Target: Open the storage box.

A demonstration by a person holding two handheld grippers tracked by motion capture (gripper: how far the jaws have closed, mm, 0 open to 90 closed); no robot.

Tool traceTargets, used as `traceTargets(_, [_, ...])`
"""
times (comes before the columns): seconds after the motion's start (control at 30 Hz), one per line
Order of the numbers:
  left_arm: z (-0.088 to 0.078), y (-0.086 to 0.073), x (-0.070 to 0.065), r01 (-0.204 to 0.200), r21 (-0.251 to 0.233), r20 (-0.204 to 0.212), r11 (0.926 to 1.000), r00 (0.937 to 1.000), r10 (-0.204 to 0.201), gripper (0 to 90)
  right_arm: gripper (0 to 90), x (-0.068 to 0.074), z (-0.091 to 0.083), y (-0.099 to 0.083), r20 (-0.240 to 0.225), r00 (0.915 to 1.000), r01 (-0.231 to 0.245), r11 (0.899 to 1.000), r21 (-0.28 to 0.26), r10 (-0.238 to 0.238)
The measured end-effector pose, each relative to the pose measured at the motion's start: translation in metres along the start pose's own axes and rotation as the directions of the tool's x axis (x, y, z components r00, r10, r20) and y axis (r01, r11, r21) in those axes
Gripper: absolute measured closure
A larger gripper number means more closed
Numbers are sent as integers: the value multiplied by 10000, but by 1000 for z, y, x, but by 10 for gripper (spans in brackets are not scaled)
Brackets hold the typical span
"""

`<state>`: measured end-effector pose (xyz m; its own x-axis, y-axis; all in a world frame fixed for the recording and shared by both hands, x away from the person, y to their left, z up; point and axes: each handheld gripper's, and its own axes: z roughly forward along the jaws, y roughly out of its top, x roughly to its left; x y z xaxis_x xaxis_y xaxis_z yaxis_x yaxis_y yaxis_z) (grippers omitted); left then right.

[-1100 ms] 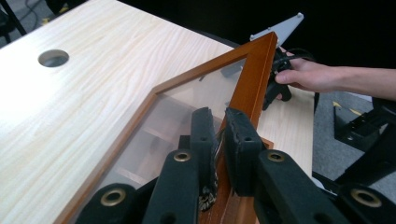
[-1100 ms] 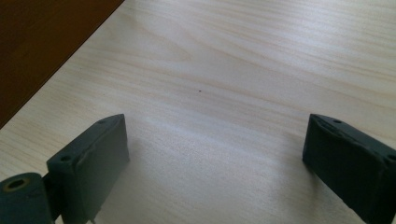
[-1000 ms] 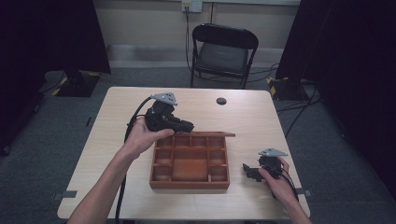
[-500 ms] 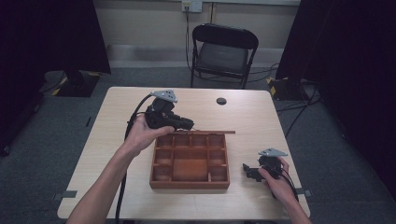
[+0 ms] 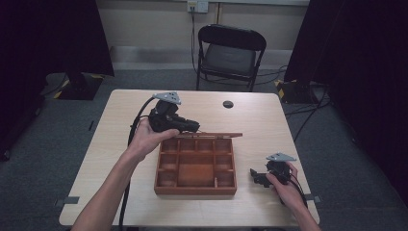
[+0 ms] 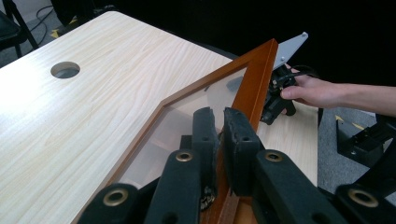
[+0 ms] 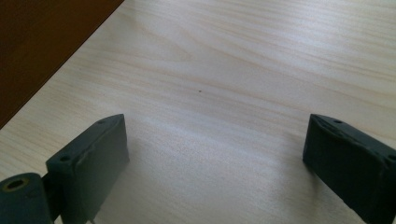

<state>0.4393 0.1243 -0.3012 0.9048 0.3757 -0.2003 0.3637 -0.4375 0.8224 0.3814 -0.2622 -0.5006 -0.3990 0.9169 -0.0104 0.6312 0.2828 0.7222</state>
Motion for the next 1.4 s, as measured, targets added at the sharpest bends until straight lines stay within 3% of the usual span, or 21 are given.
traceTargets(1.4, [0, 0, 1, 117, -57, 51, 9999, 9999, -116, 836, 60, 0, 0, 0, 0, 10000, 2, 10000, 0, -2])
